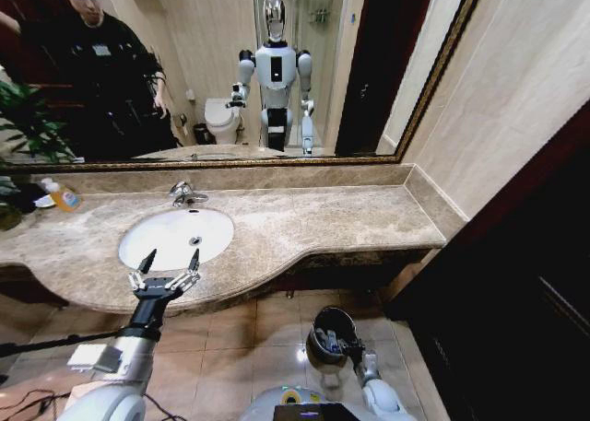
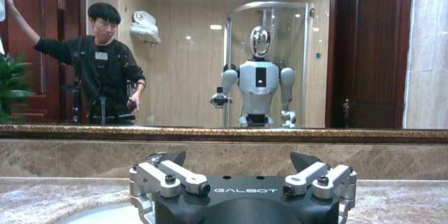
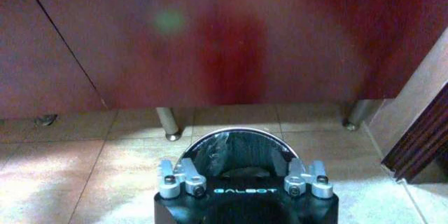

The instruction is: Pick up the trash from the sink and place it in the trash bin.

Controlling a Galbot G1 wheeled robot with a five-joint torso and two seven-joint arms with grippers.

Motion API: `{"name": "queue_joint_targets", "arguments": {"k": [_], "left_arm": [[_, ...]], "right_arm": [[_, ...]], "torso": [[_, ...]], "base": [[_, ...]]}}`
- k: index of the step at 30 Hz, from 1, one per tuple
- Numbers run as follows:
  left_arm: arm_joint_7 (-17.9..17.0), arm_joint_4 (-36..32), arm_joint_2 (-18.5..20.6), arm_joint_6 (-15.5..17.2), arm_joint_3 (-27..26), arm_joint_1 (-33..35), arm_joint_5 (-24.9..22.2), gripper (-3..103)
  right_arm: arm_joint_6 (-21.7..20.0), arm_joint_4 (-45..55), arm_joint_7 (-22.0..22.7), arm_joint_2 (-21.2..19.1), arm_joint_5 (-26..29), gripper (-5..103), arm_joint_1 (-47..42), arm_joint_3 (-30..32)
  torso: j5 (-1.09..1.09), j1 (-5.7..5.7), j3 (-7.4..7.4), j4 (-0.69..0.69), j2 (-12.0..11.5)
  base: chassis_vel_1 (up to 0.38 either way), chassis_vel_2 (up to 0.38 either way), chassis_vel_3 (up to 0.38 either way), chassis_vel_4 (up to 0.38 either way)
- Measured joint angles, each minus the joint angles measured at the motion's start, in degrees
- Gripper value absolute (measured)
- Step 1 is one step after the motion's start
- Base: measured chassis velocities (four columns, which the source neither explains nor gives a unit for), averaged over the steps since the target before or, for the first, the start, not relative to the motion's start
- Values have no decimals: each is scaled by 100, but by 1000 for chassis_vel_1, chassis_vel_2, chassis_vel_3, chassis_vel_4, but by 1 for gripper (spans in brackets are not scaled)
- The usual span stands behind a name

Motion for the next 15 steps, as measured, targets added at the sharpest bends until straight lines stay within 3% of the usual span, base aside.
{"name": "queue_joint_targets", "arguments": {"k": [3, 5, 8, 15], "left_arm": [[0, 0, 0, 0, 0, 0, 0, 100], [0, 0, 0, 0, 0, 0, 0, 100], [0, 0, 0, 0, 0, 0, 0, 100], [0, 0, 0, 0, 0, 0, 0, 100]], "right_arm": [[24, -8, 0, 25, -29, 81, -3, -3], [28, -9, 0, 31, -35, 81, -5, -4], [65, -31, 2, 43, -58, 99, -4, -4], [139, -79, 18, 40, -120, 100, -5, 8]], "torso": [[0, 0, 0, 0, 0], [0, 0, 0, 0, 0], [0, 0, 0, 0, 0], [0, 0, 0, 0, 0]], "base": [[0, 0, 0, 0], [0, 0, 0, 0], [0, 0, 0, 0], [0, 0, 0, 0]]}}
